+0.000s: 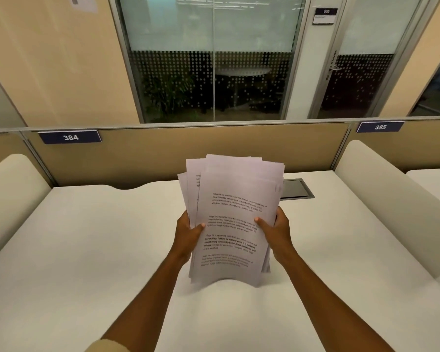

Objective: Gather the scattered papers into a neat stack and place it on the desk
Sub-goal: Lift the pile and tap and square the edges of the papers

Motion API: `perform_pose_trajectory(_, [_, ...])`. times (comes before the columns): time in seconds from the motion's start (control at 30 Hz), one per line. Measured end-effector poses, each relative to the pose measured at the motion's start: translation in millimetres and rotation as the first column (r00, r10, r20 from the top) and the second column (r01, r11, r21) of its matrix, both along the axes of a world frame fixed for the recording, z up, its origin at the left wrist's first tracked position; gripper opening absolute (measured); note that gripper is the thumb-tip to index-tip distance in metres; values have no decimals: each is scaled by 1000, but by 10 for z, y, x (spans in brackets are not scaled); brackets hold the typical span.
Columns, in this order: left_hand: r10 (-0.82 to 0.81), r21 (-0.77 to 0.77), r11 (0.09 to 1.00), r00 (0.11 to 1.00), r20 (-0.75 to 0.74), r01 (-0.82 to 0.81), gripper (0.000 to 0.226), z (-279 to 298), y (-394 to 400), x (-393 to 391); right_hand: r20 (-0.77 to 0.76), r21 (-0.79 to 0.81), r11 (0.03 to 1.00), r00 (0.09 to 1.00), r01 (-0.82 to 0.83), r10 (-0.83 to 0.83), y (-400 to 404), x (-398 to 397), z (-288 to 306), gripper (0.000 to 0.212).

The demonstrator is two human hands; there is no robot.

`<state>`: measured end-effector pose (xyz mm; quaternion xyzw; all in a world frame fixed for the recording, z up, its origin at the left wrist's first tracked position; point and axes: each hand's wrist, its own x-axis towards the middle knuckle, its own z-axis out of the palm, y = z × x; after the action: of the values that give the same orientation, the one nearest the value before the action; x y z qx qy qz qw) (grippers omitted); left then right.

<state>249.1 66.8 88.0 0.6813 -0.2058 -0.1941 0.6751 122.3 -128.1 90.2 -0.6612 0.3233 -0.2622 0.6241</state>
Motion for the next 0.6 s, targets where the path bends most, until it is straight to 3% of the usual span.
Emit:
perform_pose_trajectory(0.1, [45,-24,999,998,49,-44,31,31,-48,-6,21,-52,997,998,56,-55,25,19,31,42])
perform_pose_trajectory(0.3, [116,-24,993,992,45,-115,38,-72,-40,-41,82,-5,997,993,83,-82,124,-33,-7,56])
perform_pose_trajectory(0.6, [196,-57,979,980,41,-193,24,27,25,-40,81,-107,994,997,14,-6,162,19,91,38])
